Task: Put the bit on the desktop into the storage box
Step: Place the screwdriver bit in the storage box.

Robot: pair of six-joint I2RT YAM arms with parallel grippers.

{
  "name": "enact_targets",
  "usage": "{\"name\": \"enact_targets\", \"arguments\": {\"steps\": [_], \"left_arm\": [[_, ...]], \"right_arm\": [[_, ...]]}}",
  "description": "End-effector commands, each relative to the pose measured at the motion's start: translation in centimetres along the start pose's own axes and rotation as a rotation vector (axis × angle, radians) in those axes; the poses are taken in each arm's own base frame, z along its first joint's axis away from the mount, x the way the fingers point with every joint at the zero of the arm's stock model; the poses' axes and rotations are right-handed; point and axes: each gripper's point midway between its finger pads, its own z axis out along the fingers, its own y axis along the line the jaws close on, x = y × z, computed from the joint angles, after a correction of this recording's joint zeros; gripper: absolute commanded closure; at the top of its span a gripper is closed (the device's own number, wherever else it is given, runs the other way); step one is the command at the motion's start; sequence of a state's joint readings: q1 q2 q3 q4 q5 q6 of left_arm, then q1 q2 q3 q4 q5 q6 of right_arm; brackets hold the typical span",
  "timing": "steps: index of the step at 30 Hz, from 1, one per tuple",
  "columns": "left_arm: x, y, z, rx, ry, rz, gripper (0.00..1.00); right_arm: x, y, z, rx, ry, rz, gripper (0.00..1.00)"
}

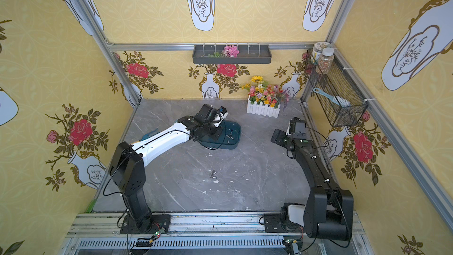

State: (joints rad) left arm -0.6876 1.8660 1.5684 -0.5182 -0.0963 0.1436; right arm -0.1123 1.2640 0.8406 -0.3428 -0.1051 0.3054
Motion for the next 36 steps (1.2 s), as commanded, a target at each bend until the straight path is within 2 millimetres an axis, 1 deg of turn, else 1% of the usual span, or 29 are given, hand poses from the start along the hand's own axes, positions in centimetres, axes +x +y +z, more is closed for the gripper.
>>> {"name": "enact_targets", "arguments": {"steps": [1, 4, 8, 17, 24, 29, 33, 36], "left_arm": [[-0.8, 0.1, 1.1, 0.031, -0.004, 0.020, 0.94], [-1.4, 0.5, 2.0, 0.041, -0.001, 0.015, 0.94], [-1.9, 0.5, 2.9, 0.063, -0.001, 0.008, 0.94], [-1.7, 1.2, 4.3, 0.063, 0.017, -0.008, 0.94], [-1.5, 1.0, 4.9, 0.081, 0.025, -0.017, 0.93], [-2.2, 0.5, 4.2, 0.111, -0.013, -0.024, 0.84], [-2.7, 0.4, 3.4, 0.122, -0.035, -0.024, 0.73], [-2.9, 0.3, 2.8, 0.135, -0.052, -0.030, 0.67]], "right_arm": [[-0.5, 0.3, -0.1, -0.014, -0.022, -0.009, 0.03], [-0.5, 0.3, -0.1, -0.014, -0.023, -0.008, 0.03], [-0.6, 0.3, -0.2, -0.015, -0.026, -0.009, 0.03], [-0.6, 0.3, -0.2, -0.017, -0.026, -0.007, 0.03], [-0.6, 0.2, -0.3, -0.015, -0.027, -0.006, 0.03], [-0.6, 0.2, -0.3, -0.016, -0.029, -0.006, 0.03], [-0.6, 0.2, -0.3, -0.015, -0.025, -0.007, 0.03], [-0.7, 0.3, -0.3, -0.016, -0.028, -0.007, 0.03]]}}
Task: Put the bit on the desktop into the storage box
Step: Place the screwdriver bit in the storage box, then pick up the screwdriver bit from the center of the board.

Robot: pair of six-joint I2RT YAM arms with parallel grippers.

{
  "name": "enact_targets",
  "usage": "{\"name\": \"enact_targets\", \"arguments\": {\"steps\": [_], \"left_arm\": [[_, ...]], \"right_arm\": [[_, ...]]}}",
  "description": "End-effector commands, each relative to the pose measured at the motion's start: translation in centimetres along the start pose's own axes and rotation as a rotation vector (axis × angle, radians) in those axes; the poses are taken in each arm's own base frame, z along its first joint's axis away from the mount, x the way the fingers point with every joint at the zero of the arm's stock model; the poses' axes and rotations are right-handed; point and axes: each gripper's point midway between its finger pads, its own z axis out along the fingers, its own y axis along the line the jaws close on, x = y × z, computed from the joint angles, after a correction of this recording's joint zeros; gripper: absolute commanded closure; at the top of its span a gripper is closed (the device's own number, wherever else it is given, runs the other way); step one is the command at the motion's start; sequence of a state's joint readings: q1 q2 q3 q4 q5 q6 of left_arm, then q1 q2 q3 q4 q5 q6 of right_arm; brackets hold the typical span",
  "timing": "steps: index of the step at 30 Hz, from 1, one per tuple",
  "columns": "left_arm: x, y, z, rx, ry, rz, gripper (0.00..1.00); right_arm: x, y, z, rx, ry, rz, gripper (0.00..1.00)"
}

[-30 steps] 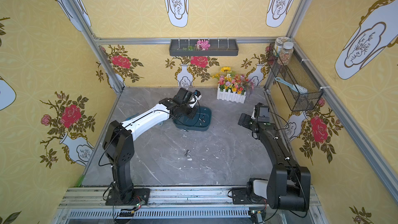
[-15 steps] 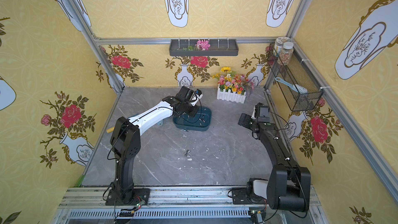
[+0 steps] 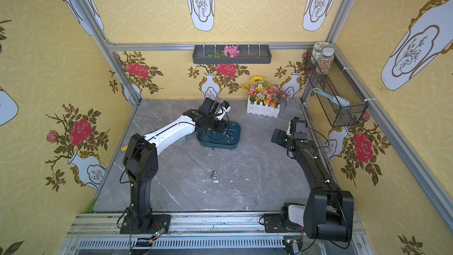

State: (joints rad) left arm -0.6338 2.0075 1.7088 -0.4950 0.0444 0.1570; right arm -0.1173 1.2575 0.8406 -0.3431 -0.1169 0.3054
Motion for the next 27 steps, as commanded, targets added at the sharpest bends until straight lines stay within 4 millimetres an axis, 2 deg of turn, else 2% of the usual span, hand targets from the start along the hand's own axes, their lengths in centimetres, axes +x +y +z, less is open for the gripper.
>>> {"name": "enact_targets", "arguments": {"steps": [1, 8, 11, 14, 23, 27], "left_arm": [[-0.5, -0.3, -0.5, 0.031, -0.033, -0.004, 0.66], [-0.6, -0.5, -2.5, 0.042, -0.079, -0.018, 0.54], [-0.2, -0.6, -3.4, 0.072, -0.100, -0.039, 0.47], [0.4, -0.6, -4.5, 0.098, -0.127, -0.071, 0.45], [3.5, 0.6, -9.1, 0.144, -0.249, -0.217, 0.40], [5.1, 2.3, -11.8, 0.128, -0.335, -0.320, 0.37]], "right_arm": [[-0.6, 0.2, -0.1, -0.005, -0.026, -0.011, 0.03], [-0.5, 0.2, -0.1, -0.007, -0.024, -0.015, 0.03], [-0.6, 0.3, -0.2, -0.015, -0.026, -0.019, 0.03], [-0.6, 0.4, -0.3, -0.018, -0.026, -0.030, 0.03], [-0.5, 1.7, -0.5, -0.095, -0.028, -0.054, 0.03], [-0.5, 2.8, -1.1, -0.155, -0.041, -0.075, 0.03]]}}
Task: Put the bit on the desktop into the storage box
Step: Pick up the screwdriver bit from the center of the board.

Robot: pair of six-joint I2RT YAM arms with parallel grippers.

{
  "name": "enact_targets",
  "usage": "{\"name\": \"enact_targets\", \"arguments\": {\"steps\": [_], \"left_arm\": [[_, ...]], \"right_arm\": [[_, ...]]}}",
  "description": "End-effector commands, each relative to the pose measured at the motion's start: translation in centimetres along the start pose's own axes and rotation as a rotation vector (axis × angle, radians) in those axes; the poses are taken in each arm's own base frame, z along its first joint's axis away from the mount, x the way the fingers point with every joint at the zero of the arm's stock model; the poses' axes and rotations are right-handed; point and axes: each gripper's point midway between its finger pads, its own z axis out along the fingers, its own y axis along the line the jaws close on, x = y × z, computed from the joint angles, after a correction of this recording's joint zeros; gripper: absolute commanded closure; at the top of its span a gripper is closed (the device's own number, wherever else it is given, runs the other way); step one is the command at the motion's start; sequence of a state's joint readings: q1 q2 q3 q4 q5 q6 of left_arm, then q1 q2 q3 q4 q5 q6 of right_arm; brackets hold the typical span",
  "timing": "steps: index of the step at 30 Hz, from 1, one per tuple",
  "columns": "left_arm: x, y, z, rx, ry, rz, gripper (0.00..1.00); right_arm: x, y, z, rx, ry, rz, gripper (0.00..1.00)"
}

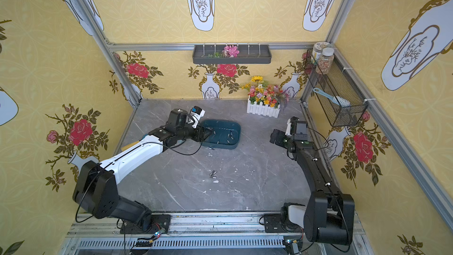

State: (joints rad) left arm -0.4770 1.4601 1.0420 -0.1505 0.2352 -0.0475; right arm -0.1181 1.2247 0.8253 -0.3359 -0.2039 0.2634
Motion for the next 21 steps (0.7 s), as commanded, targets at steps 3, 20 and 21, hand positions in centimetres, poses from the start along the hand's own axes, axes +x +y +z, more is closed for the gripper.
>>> {"name": "enact_targets", "arguments": {"steps": [3, 20, 21], "left_arm": [[-0.6, 2.0, -3.4, 0.010, -0.171, -0.157, 0.33], [2.4, 9.1, -9.4, -0.140, -0.496, -0.579, 0.04], [2.4, 9.2, -9.5, -0.143, -0.505, -0.589, 0.03]], "right_arm": [[-0.8, 2.8, -0.7, -0.144, -0.035, -0.054, 0.03], [6.2, 14.6, -2.6, -0.230, 0.241, -0.495, 0.03], [6.9, 15.2, -2.7, -0.223, 0.262, -0.530, 0.03]]}}
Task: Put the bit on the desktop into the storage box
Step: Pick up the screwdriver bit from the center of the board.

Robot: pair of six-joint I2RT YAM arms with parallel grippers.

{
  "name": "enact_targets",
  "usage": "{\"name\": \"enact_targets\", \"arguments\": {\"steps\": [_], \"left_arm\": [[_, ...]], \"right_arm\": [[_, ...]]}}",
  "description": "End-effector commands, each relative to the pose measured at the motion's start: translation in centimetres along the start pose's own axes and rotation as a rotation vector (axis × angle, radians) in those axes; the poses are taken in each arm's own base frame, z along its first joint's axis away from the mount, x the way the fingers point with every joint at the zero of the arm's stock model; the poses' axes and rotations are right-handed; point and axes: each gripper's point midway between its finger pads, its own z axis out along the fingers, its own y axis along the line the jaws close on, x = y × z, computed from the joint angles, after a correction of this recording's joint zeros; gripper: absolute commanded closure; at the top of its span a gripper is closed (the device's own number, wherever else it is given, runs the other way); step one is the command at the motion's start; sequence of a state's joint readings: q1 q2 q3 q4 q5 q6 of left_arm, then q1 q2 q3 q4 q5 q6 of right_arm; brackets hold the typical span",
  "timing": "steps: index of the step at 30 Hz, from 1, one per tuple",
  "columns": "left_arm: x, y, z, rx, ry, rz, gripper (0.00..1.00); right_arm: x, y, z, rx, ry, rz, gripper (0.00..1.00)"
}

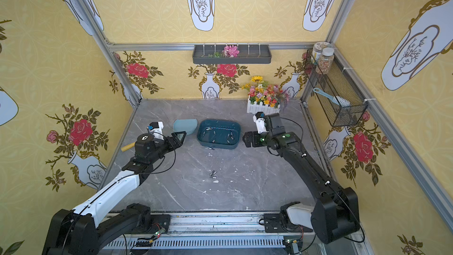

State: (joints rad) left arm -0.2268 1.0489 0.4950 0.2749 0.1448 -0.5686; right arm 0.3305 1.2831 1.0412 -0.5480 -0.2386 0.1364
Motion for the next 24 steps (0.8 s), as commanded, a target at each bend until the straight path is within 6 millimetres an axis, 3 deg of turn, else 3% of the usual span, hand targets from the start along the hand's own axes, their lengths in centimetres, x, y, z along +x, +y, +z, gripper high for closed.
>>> {"name": "enact_targets", "arguments": {"steps": [1, 6, 11, 16, 24], "left_arm": [[-1.6, 0.1, -0.4, 0.011, -0.089, -0.066, 0.03], [-2.4, 1.2, -1.3, -0.020, -0.149, -0.103, 0.01], [-3.2, 2.2, -2.6, -0.059, -0.223, -0.126, 0.00], [-3.6, 3.1, -3.7, -0.090, -0.273, -0.137, 0.00], [-3.9, 4.7, -5.0, -0.151, -0.345, -0.187, 0.00]], "right_arm": [[2.3, 1.5, 0.4, 0.066, 0.131, -0.105, 0.03], [4.7, 5.9, 1.6, 0.076, 0.279, -0.280, 0.01], [7.4, 9.2, 2.9, 0.079, 0.415, -0.428, 0.06], [9.4, 11.8, 4.2, 0.069, 0.499, -0.536, 0.14], [12.1, 14.2, 6.2, 0.102, 0.586, -0.662, 0.24]]}}
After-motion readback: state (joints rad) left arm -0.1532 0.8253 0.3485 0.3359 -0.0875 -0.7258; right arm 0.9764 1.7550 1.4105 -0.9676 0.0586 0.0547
